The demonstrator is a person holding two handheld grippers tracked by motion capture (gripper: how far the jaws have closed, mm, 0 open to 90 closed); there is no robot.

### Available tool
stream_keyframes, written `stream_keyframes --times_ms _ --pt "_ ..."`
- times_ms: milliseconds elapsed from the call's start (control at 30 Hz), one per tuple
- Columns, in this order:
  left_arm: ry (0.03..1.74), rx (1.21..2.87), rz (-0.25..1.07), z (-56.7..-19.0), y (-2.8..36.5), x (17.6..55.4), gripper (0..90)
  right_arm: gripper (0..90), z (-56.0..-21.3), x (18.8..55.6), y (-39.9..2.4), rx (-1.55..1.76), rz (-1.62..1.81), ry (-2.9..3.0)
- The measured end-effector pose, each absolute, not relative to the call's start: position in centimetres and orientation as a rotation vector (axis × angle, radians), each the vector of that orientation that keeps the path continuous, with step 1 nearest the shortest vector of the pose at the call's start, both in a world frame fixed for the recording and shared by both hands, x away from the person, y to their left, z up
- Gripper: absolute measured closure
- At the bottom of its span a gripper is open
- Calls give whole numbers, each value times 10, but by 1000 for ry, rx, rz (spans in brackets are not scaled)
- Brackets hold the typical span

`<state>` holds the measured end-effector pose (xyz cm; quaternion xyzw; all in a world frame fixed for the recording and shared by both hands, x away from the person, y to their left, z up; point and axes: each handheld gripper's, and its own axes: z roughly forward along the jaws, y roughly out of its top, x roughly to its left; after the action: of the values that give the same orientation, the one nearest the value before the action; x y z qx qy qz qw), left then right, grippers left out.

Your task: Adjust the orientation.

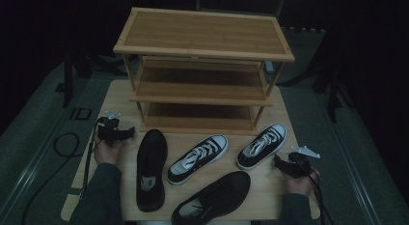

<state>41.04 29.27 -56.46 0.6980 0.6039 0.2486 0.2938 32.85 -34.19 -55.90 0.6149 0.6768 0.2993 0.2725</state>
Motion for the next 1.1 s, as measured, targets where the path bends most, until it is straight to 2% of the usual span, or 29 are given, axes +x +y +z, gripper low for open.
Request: stream_keyframes --times_ms 567,633,667,700,733,767,933,1100 --pt "1626 1845 669 -565 292 411 161 276 -559 329 -342 1654 805 1823" --pt "1638 1852 660 -561 293 409 207 276 -559 329 -342 1654 805 1823" --pt "1638 1852 660 -561 293 409 271 276 -559 329 -342 1654 805 1823" --pt "1637 1858 652 -560 294 408 271 276 -559 329 -342 1654 805 1823" --pt "1627 1867 645 -559 294 407 344 275 -559 329 -342 1655 805 1822" --pt "1610 1888 633 -558 294 406 379 275 -559 329 -342 1655 805 1822" --pt "1602 1908 621 -555 294 405 470 275 -559 329 -342 1655 805 1823" --pt "1552 1949 640 -545 288 399 516 275 -559 329 -342 1654 806 1823"
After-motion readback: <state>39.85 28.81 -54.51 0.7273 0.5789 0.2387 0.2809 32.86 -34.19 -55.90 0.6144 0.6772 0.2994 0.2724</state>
